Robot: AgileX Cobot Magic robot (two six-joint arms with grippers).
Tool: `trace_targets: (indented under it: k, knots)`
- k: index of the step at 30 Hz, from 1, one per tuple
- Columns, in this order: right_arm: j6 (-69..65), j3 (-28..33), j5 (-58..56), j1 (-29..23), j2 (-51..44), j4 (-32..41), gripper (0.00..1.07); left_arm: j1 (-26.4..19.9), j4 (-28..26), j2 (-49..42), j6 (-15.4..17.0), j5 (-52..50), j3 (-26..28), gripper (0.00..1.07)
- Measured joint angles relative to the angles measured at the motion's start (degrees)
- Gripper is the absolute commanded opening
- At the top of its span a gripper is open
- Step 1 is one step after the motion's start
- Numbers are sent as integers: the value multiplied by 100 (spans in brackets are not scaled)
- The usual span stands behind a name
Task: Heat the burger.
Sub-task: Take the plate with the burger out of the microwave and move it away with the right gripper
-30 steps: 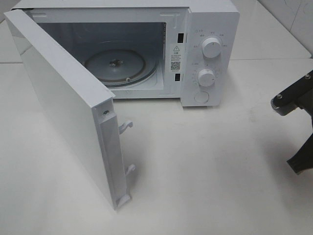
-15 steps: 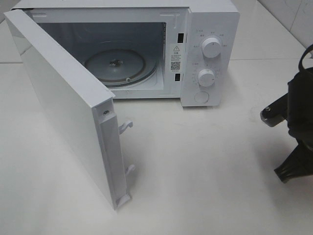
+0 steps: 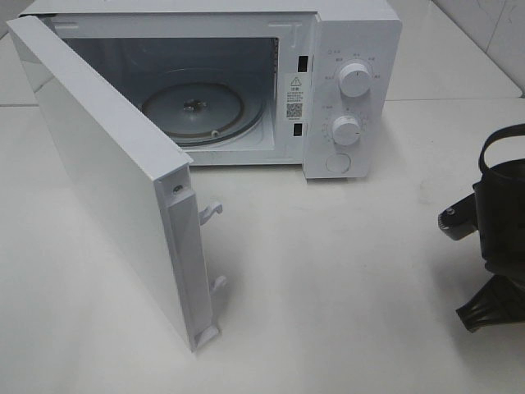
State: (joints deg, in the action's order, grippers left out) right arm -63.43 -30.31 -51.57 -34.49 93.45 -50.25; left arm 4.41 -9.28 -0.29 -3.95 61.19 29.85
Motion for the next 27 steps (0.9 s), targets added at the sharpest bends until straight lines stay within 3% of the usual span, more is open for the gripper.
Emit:
trace_targets:
  k: [13, 27]
  knots:
    - [-521, 218, 487, 0, 29, -355, 4, 0, 0, 0, 0, 0, 0, 100]
    - [-791, 246, 928, 0, 825, -556, 4, 0, 0, 0, 0, 0, 0, 100]
